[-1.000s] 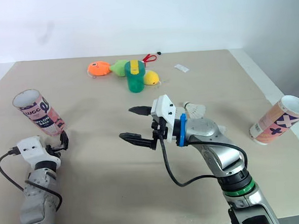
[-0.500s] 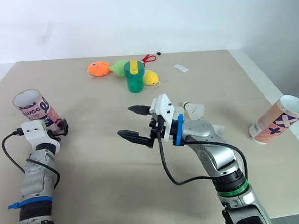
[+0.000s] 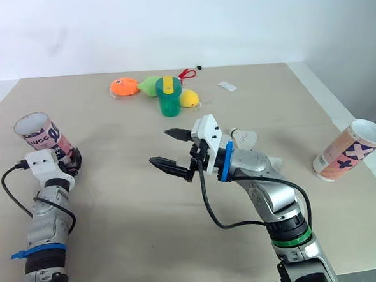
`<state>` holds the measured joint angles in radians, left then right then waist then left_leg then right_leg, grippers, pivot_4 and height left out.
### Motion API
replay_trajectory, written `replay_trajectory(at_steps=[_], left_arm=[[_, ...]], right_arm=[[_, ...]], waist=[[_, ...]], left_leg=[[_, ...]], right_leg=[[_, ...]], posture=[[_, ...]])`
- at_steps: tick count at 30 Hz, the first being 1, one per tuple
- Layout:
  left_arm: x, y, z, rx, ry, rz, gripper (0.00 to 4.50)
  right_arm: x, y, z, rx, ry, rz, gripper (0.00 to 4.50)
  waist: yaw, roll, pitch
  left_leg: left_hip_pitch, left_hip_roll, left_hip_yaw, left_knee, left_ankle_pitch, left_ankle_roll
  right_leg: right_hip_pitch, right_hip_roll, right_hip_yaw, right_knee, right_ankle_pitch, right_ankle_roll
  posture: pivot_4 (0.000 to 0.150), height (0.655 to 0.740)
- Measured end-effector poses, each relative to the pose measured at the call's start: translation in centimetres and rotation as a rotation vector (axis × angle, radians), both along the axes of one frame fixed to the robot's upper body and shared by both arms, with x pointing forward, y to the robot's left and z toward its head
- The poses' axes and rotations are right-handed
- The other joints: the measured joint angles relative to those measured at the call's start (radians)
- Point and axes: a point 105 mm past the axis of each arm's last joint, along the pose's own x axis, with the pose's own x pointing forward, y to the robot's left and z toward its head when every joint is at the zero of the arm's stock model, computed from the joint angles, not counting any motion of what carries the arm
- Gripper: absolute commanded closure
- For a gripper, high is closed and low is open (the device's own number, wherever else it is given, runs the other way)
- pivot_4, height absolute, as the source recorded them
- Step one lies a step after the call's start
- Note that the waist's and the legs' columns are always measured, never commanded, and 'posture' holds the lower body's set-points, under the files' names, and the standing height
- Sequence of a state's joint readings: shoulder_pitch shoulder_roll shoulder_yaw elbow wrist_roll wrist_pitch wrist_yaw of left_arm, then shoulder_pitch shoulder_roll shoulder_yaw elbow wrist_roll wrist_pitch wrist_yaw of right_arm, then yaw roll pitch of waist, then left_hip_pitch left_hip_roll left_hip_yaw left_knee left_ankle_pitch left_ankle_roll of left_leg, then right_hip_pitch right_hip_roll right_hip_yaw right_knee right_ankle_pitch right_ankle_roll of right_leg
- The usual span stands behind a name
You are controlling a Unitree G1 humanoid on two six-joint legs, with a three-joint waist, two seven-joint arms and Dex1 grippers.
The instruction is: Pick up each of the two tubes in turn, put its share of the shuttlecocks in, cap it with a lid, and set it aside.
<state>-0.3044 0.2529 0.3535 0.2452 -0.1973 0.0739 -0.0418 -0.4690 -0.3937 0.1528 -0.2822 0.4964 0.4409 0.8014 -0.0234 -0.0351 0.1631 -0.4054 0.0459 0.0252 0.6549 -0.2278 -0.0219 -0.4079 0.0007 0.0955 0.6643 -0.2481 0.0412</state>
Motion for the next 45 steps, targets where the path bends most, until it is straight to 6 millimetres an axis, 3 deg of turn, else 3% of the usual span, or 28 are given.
replay_trajectory(at_steps=[8, 12, 16, 20, 24, 32, 42, 45], left_arm=[[-0.4, 0.1, 0.4, 0.052, 0.002, -0.047, 1.10], [-1.1, -1.2, 3.3, 0.242, 0.028, -0.344, 1.10], [-3.4, -4.9, 7.1, 0.525, 0.161, -0.850, 1.10], [-5.4, -6.3, 7.6, 0.649, 0.354, -1.166, 1.10], [-6.7, -6.7, 7.2, 0.725, 0.526, -1.362, 1.10], [-7.1, -6.6, 5.1, 0.892, 0.747, -1.471, 1.10], [-7.2, -6.7, 4.9, 0.969, 0.764, -1.486, 1.10], [-7.4, -6.6, 4.8, 0.956, 0.765, -1.477, 1.13]], right_arm=[[0.3, -1.4, -1.2, -0.005, 0.017, -0.095, 0.00], [0.5, -4.8, -1.6, 0.028, -0.033, -0.344, 0.00], [-0.2, -6.6, -3.1, -0.011, -0.068, -0.536, 0.00], [0.3, -7.2, -4.6, -0.048, -0.048, -0.667, 0.00], [1.2, -7.1, -6.3, -0.070, 0.002, -0.753, 0.00], [3.6, -7.1, -7.7, -0.051, 0.078, -0.860, 0.00], [5.7, -6.8, -8.1, -0.033, 0.093, -0.863, 0.00], [6.4, -6.8, -8.2, -0.019, 0.104, -0.863, 0.71]], waist=[[0.000, 0.000, 0.000], [0.000, -0.003, 0.001], [-0.003, -0.004, 0.001], [-0.012, -0.002, 0.002], [-0.022, -0.002, 0.002], [-0.022, -0.002, 0.002], [-0.024, -0.001, 0.001], [-0.026, -0.001, 0.001]], left_leg=[[-0.001, 0.000, 0.001, -0.001, 0.000, 0.000], [-0.006, 0.000, 0.001, -0.003, 0.000, -0.003], [-0.010, 0.001, 0.003, -0.004, 0.000, -0.005], [-0.010, 0.002, 0.005, -0.004, 0.000, -0.004], [-0.011, 0.003, 0.004, -0.004, 0.000, -0.004], [-0.017, 0.003, 0.003, -0.004, 0.000, -0.003], [-0.017, 0.004, 0.003, -0.003, -0.001, -0.002], [-0.016, 0.004, 0.003, -0.002, -0.001, -0.002]], right_leg=[[-0.001, 0.000, 0.001, 0.000, 0.000, 0.000], [-0.007, 0.000, 0.000, 0.000, -0.002, -0.002], [-0.014, -0.001, 0.001, 0.001, -0.002, -0.003], [-0.016, 0.000, 0.001, 0.001, -0.006, 0.000], [-0.017, 0.002, 0.002, 0.002, -0.007, -0.003], [-0.022, 0.004, 0.002, 0.002, -0.006, -0.002], [-0.022, 0.005, 0.003, 0.004, -0.006, -0.002], [-0.021, 0.006, 0.003, 0.005, -0.006, -0.002]], posture=[[0.150, 0.7400], [0.150, 0.7400], [0.150, 0.7400], [0.150, 0.7400], [0.150, 0.7400], [0.150, 0.7400], [0.150, 0.7400], [0.150, 0.7400]])
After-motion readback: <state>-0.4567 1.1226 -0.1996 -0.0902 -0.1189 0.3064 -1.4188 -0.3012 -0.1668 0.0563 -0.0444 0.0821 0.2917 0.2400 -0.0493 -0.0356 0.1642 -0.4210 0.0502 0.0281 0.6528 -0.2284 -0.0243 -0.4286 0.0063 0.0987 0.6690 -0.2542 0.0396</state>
